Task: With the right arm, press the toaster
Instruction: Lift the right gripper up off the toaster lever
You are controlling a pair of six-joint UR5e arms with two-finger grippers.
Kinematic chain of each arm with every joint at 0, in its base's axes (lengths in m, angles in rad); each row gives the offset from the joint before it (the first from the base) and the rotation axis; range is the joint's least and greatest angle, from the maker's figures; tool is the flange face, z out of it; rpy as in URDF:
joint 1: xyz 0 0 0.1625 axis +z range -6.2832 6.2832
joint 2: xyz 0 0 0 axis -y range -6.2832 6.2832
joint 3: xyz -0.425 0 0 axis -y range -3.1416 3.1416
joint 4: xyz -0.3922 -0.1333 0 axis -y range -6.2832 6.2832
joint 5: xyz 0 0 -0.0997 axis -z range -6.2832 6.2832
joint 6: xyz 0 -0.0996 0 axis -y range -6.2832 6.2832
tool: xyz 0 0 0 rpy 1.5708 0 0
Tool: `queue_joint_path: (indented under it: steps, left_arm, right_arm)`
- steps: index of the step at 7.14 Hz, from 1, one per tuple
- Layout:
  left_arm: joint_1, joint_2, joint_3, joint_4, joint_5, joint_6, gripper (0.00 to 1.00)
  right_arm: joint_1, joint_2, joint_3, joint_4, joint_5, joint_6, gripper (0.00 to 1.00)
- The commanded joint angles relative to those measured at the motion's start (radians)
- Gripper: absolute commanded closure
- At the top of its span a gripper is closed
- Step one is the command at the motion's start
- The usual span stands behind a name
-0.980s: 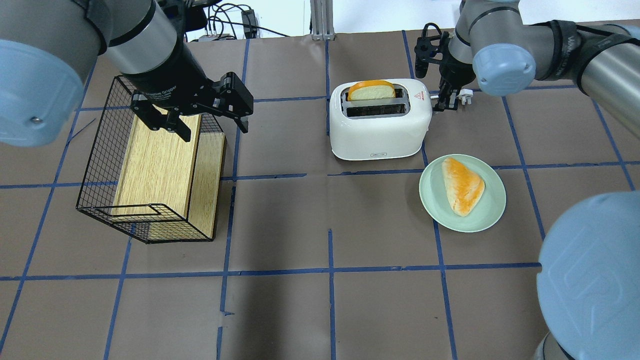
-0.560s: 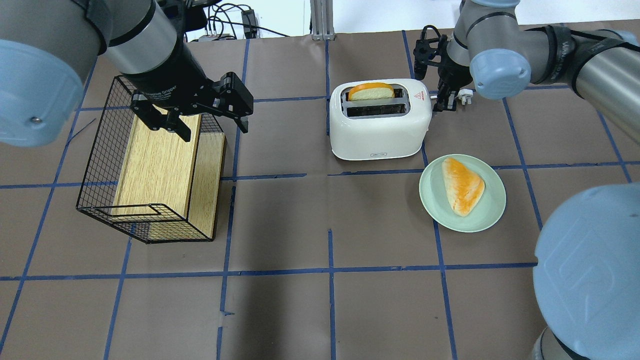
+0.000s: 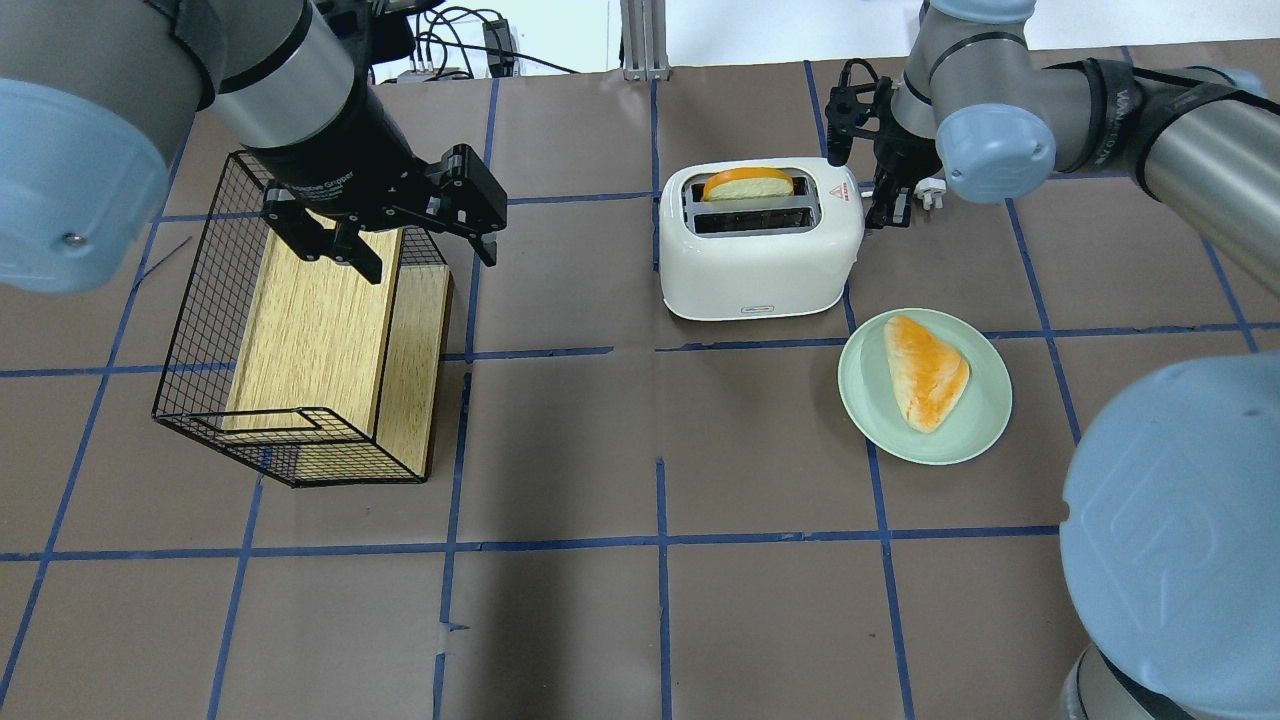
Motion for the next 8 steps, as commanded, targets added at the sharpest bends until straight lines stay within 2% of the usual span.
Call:
queue_joint_path:
  steps: [1, 3, 4, 5, 6, 8]
  left_arm:
    - [0.0, -0.001, 0.0, 0.0, 0.0, 0.0, 0.0]
    - [0.0, -0.001, 0.0, 0.0, 0.0, 0.0, 0.0]
    - [0.0, -0.001, 0.0, 0.0, 0.0, 0.0, 0.0]
    - [0.0, -0.001, 0.0, 0.0, 0.0, 0.0, 0.0]
    - [0.0, 0.001, 0.0, 0.0, 0.0, 0.0, 0.0]
    - [0.0, 0.001, 0.0, 0.0, 0.0, 0.0, 0.0]
  right_arm:
    - [0.0, 0.002, 0.002, 0.0, 0.001, -0.001, 0.96]
    - [0.0, 0.002, 0.002, 0.0, 0.001, 0.001, 0.95]
    - [0.0, -0.008, -0.012, 0.002, -0.003, 0.014, 0.92]
    - [-0.006, -0.049, -0.049, 0.011, -0.003, 0.128, 0.61]
    - [-0.002, -0.118, -0.084, 0.071, -0.003, 0.332, 0.03]
    - [0.003, -0.287, -0.084, 0.271, -0.012, 0.836, 0.0]
